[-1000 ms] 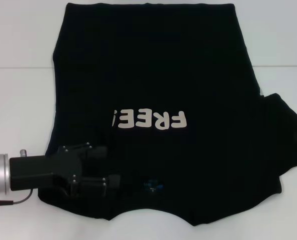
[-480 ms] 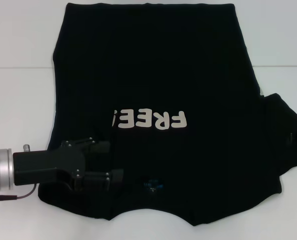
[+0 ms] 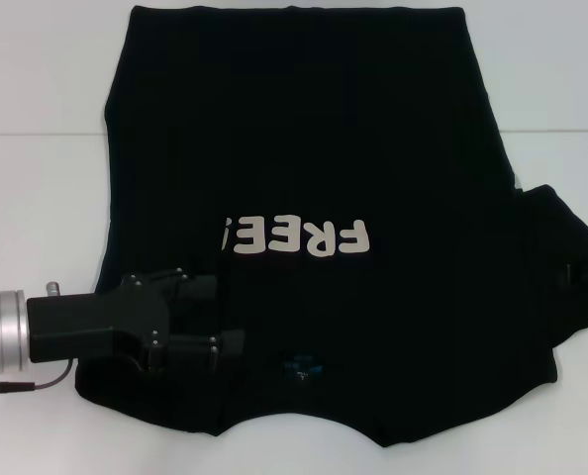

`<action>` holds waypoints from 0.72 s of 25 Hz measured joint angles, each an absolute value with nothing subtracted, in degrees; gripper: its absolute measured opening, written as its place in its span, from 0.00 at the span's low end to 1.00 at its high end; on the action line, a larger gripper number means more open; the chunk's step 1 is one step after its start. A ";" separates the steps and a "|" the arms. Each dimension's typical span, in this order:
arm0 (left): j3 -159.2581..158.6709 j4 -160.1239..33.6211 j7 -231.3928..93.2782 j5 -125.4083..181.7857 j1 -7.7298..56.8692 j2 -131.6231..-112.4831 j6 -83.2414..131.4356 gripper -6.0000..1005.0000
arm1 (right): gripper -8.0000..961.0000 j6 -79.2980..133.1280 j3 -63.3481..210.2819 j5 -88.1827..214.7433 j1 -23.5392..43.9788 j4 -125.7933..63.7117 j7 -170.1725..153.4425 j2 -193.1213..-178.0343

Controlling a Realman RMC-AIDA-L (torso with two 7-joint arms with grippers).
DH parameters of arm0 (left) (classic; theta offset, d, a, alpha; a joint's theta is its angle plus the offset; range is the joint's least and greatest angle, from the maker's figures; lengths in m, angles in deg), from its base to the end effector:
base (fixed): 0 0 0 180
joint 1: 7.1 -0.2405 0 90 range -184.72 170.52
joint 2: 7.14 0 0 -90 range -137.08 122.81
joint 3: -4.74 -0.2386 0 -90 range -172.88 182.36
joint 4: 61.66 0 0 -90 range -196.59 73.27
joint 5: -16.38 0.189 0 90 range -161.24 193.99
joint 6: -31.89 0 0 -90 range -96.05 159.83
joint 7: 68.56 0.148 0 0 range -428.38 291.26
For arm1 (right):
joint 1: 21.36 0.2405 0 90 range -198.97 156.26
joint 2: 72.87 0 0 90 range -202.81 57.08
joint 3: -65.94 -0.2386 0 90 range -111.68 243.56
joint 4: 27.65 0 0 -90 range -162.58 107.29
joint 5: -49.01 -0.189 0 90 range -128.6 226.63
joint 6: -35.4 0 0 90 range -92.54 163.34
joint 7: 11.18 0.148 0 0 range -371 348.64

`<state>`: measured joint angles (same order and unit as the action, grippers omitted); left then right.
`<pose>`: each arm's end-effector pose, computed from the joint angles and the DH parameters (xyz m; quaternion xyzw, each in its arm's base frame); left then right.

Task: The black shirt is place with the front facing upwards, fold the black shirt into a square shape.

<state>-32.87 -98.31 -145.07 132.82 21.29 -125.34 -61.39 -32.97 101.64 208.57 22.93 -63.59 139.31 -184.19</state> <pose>-0.2465 0.2905 0.0080 -0.9404 -0.2105 -0.2424 0.1122 0.2989 0.3776 0.0576 -0.7106 0.6445 -0.0285 0.2808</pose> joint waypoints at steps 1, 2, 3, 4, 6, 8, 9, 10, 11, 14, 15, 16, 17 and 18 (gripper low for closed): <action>-32.87 -98.31 -145.09 132.82 21.29 -125.34 -61.37 0.92 | 0.77 -32.93 101.66 208.60 22.94 -63.72 139.31 -184.17; -32.87 -98.31 -145.10 132.77 21.29 -125.34 -61.35 0.92 | 0.75 -32.84 101.71 208.63 22.94 -63.87 139.21 -184.16; -32.87 -98.31 -145.11 132.67 21.29 -125.34 -61.33 0.92 | 0.73 -32.78 101.82 208.65 22.93 -63.93 139.15 -184.15; -32.87 -98.31 -145.11 132.47 21.29 -125.34 -61.33 0.92 | 0.71 -32.77 101.93 208.67 22.92 -63.94 139.10 -184.15; -32.88 -98.31 -145.07 132.20 21.27 -125.34 -61.33 0.92 | 0.68 -32.74 102.37 208.69 22.91 -63.94 139.06 -184.13; -32.88 -98.31 -145.00 132.14 21.24 -125.34 -61.34 0.92 | 0.64 -32.71 102.90 208.71 22.91 -63.91 139.15 -184.13; -32.88 -98.31 -145.00 132.13 21.23 -125.34 -61.34 0.92 | 0.62 -32.70 103.16 208.71 22.92 -63.92 139.25 -184.15; -32.87 -98.31 -144.99 132.12 21.24 -125.33 -61.35 0.92 | 0.60 -32.69 103.38 208.71 22.94 -63.91 139.39 -184.17; -32.84 -98.31 -144.99 132.12 21.26 -125.31 -61.35 0.92 | 0.59 -32.68 103.53 208.71 22.95 -63.91 139.50 -184.18; -32.74 -98.31 -144.94 132.12 21.28 -125.24 -61.32 0.92 | 0.32 -32.65 103.65 208.71 22.95 -63.92 139.62 -184.19; -32.59 -98.31 -144.92 132.12 21.29 -125.22 -61.32 0.92 | 0.28 -32.64 103.64 208.71 22.95 -63.91 139.62 -184.19; -32.44 -98.31 -144.91 132.12 21.29 -125.20 -61.32 0.92 | 0.23 -32.63 103.67 208.71 22.95 -63.91 139.63 -184.21; -32.07 -98.31 -144.90 132.12 21.29 -125.19 -61.32 0.92 | 0.18 -32.63 103.70 208.71 22.95 -63.91 139.63 -184.21; -31.88 -98.31 -144.90 132.12 21.29 -125.19 -61.32 0.92 | 0.13 -32.62 103.73 208.71 22.94 -63.91 139.64 -184.22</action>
<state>-31.88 -98.31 -144.90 132.12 21.29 -125.19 -61.32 -32.62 103.73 208.71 22.94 -63.91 139.64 -184.22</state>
